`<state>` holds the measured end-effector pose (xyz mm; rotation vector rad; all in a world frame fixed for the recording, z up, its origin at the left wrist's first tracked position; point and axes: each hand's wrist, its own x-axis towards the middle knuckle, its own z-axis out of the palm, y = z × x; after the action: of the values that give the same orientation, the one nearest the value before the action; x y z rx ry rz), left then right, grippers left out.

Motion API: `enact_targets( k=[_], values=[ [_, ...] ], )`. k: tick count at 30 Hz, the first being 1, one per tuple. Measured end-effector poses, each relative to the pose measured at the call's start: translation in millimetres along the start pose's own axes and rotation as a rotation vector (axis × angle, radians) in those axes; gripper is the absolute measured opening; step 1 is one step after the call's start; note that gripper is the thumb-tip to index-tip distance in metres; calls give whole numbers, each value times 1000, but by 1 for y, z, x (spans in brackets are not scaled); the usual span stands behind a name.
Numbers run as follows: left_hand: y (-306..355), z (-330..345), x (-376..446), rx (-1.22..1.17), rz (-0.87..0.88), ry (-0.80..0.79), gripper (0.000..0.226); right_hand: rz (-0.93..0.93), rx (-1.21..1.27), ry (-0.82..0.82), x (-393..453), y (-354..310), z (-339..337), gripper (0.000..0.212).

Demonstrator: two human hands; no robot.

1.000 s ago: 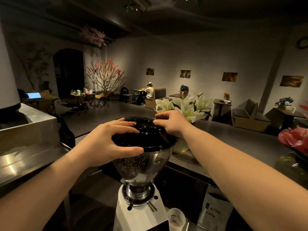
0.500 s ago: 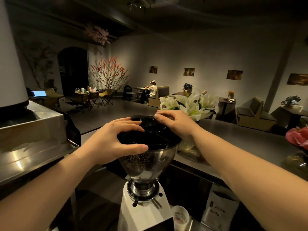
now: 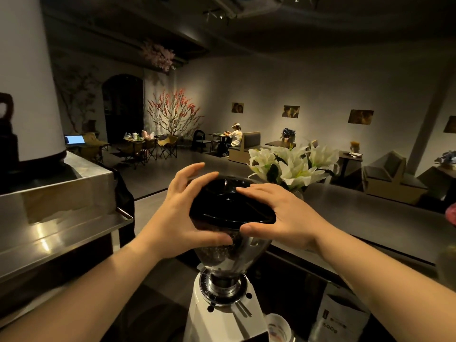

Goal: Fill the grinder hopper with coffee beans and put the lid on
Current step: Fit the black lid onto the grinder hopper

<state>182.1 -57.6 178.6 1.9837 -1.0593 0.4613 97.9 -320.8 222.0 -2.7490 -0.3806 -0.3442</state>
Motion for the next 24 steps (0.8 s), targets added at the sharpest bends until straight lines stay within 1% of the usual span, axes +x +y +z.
enact_targets(
  k=[3,6,8,10,12,14,16,17,19,20,22,23,24],
  values=[
    [-2,14,-6,-34,-1,118,131,50,-47,26,-3,-11,3,115],
    [-6,29,-13,-111,2,205,142,108,-206,79,-4,-40,13,112],
    [-12,37,-16,-149,-8,231,145,191,-375,57,1,-66,20,110],
    [-19,40,-15,-213,-29,225,145,242,-510,13,14,-85,23,112],
    [-21,41,-13,-273,-39,212,142,203,-574,-33,24,-85,12,113],
    [-19,41,-12,-275,-38,220,142,105,-513,-123,28,-62,-7,108],
    [-15,41,-11,-270,-52,225,142,35,-285,-215,22,-33,-23,95],
    [-14,37,-13,-262,-57,214,143,-3,-168,-220,19,-24,-23,88],
    [-13,36,-15,-262,-65,220,144,-81,-113,-159,15,-15,-16,78],
    [-12,36,-17,-261,-64,221,144,-85,-114,-109,13,-16,-11,81],
    [-11,40,-19,-262,-67,223,143,-42,-139,-11,7,-29,0,98],
    [-11,43,-20,-268,-68,221,143,-2,-183,29,5,-39,6,103],
    [-11,45,-22,-279,-72,221,143,42,-234,54,5,-52,15,102]
  ],
)
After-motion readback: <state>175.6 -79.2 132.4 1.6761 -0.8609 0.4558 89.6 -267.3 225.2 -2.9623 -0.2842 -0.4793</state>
